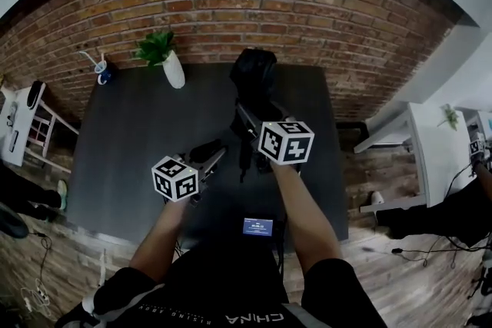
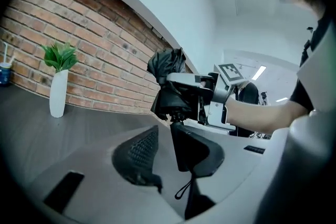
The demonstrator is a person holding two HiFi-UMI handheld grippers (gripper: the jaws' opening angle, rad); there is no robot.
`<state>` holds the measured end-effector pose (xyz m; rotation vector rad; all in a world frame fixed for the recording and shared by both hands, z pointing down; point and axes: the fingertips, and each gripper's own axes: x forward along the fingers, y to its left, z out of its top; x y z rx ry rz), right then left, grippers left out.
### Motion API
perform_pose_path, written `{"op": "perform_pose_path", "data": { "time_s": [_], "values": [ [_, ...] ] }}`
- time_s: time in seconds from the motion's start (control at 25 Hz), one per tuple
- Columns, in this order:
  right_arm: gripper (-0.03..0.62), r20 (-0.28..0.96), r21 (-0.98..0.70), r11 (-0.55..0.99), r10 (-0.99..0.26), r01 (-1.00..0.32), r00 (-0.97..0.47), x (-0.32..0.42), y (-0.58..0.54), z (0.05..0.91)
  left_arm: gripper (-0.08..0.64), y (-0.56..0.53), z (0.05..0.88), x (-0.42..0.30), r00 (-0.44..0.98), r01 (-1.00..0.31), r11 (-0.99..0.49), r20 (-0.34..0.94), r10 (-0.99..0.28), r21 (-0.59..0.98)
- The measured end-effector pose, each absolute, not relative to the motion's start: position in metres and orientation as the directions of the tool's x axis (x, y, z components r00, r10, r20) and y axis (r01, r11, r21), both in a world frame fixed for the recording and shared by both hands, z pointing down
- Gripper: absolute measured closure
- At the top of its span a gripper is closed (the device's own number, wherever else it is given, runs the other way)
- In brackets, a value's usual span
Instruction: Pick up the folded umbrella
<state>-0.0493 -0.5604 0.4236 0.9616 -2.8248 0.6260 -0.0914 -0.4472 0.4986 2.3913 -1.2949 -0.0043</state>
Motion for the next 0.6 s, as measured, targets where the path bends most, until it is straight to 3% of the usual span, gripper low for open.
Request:
{"op": "perform_pose_path", "data": {
  "time_s": [0.12, 0.24, 0.6],
  "values": [
    [0.322, 0.207, -0.347, 0.720, -0.566, -0.601, -0.798, -0.045, -0.548, 0.422, 0.533, -0.443, 0.489, -0.099, 0.550, -0.808, -0.471, 0.169, -0.818, 0.353],
    [0.322, 0.205, -0.352, 0.719, -0.566, -0.600, -0.798, -0.040, -0.537, 0.425, 0.557, -0.439, 0.484, -0.101, 0.548, -0.807, -0.472, 0.152, -0.823, 0.356],
    [0.322, 0.194, -0.381, 0.713, -0.561, -0.589, -0.805, -0.022, -0.522, 0.427, 0.557, -0.430, 0.477, -0.084, 0.568, -0.794, -0.492, 0.147, -0.809, 0.358]
  ]
}}
